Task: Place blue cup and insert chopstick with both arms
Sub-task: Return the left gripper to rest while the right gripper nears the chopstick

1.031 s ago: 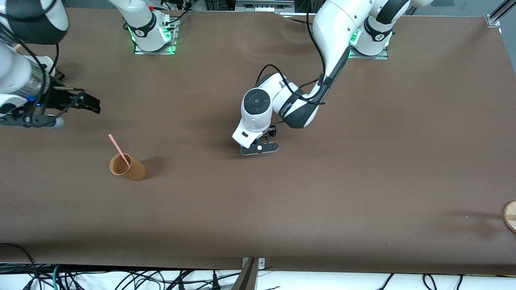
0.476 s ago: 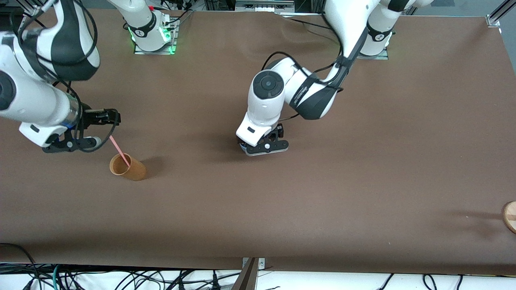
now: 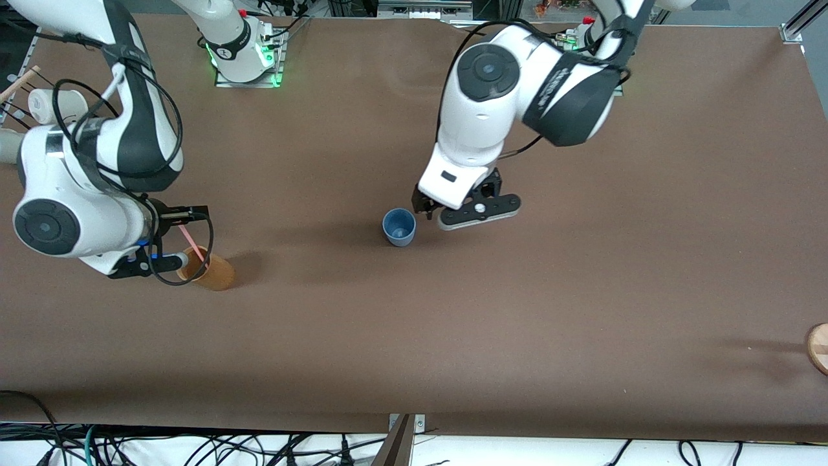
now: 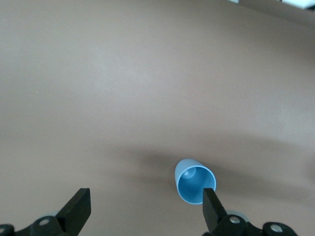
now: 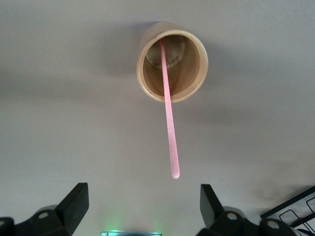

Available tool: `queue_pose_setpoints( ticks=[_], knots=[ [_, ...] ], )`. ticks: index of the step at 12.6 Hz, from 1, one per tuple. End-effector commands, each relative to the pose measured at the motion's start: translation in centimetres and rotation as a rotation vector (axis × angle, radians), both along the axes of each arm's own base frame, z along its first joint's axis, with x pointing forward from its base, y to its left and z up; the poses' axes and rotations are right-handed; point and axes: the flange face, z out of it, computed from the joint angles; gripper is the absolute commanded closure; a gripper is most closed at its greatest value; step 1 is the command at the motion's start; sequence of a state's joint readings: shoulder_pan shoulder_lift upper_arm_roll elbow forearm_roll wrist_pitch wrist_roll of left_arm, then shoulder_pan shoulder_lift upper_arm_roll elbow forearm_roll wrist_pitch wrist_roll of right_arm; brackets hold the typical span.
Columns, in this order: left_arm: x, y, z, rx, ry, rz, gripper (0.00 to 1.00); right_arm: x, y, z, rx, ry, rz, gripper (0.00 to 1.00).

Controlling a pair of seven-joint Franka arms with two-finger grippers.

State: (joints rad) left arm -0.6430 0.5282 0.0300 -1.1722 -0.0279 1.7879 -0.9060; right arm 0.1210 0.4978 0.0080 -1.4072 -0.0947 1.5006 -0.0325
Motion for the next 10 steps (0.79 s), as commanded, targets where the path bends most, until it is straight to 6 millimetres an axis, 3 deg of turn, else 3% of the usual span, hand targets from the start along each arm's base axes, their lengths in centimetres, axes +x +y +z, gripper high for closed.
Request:
queue_pose_setpoints(
  ticks=[1,2,4,7,10],
  knots=[
    [0.7,5.0,3.4,0.010,0.011,-0.059,0.00,0.6,-1.2,-0.3,-0.005,0.027,0.025,0.00],
    [1.0,7.1,4.3,0.027,0.029,-0.129,0.00,0.6,-2.5,-0.9,-0.009,0.029,0.001,0.00],
    [2.2,12.9,6.4,0.036,0.045,-0.190,0.00,0.5,-3.2,-1.3,0.003,0.000,-0.012,0.00],
    [3.4,22.0,9.1,0.039,0.076,-0.283,0.00,-1.2,-3.2,-1.7,0.012,-0.037,-0.004,0.00],
    [2.9,30.2,10.8,0.047,0.128,-0.339,0.00,-3.1,-3.4,-2.8,0.027,-0.093,0.002,0.00]
  ],
)
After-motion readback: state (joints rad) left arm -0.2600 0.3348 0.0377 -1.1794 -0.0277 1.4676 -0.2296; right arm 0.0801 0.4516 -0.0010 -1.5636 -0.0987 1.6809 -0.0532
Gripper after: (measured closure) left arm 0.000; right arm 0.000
